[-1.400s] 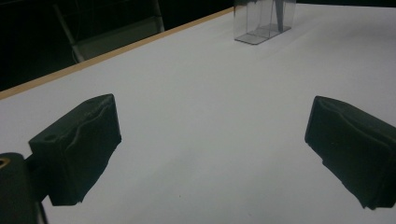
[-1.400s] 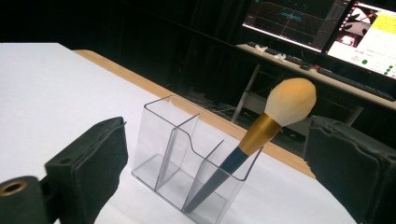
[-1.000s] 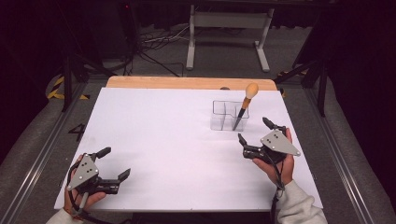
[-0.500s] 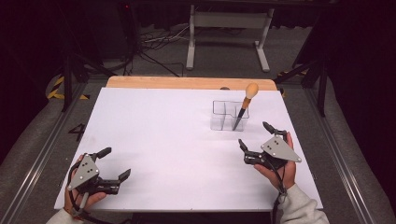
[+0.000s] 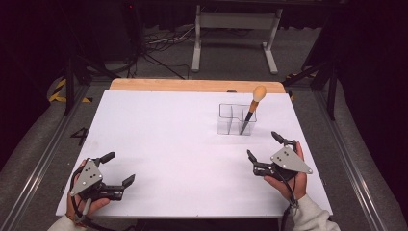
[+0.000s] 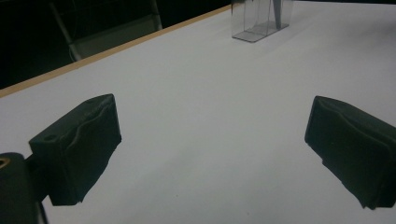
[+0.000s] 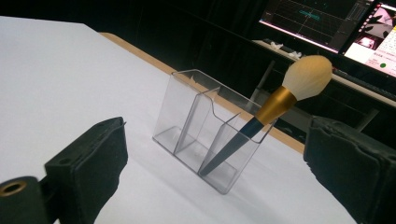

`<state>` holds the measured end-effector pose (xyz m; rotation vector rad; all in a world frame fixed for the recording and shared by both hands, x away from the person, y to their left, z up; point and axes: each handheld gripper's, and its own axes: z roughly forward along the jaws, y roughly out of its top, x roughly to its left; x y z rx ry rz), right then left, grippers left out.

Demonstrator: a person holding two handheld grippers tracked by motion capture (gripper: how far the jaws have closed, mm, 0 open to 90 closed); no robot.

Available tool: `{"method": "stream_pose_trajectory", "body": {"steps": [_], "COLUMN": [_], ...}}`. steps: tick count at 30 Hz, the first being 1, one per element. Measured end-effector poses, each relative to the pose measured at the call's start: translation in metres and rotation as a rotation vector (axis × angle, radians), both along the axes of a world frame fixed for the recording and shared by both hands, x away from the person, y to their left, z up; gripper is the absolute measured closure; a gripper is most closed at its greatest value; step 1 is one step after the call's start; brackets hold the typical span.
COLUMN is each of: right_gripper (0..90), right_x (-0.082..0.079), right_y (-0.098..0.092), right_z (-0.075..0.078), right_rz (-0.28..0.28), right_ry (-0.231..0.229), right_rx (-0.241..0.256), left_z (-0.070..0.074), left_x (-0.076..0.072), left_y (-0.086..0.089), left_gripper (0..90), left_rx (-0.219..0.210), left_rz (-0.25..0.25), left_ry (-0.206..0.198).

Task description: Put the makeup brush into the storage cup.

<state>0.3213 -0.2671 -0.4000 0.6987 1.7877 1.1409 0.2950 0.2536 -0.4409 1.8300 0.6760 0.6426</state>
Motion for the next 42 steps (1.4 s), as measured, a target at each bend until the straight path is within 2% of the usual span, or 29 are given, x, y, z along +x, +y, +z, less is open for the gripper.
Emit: {"method": "stream_pose_trajectory", "body": {"steps": [17,22,30,33,40,42], "right_gripper": [6.4,6.1,5.0,5.0,4.9,4.9], "right_x": [-0.011,-0.013,-0.019,-0.02,-0.02,-0.02], "right_y": [-0.011,-0.014,-0.025,-0.03,-0.033,-0.033], "right_z": [-0.023,-0.031,-0.036,-0.037,-0.035,-0.035], "right_rz": [0.028,0.035,0.038,0.049,0.056,0.054], "right_ry": [0.06,0.099,0.145,0.16,0.15,0.152], "right_rx": [-0.024,-0.035,-0.02,0.014,0.027,0.025], "left_z": [-0.001,-0.002,-0.002,-0.002,-0.002,-0.002], "left_x": [0.0,0.0,0.003,0.002,0.003,0.003], "left_y": [-0.004,-0.004,-0.004,-0.003,-0.003,-0.004], "left_gripper": [4.1,4.2,4.2,4.2,4.2,4.2], "left_rx": [0.011,0.007,0.011,0.01,0.017,0.006], "left_rz": [-0.015,-0.021,-0.023,-0.019,-0.013,-0.013], "left_ry": [0.005,0.009,0.013,0.017,0.015,0.017]}}
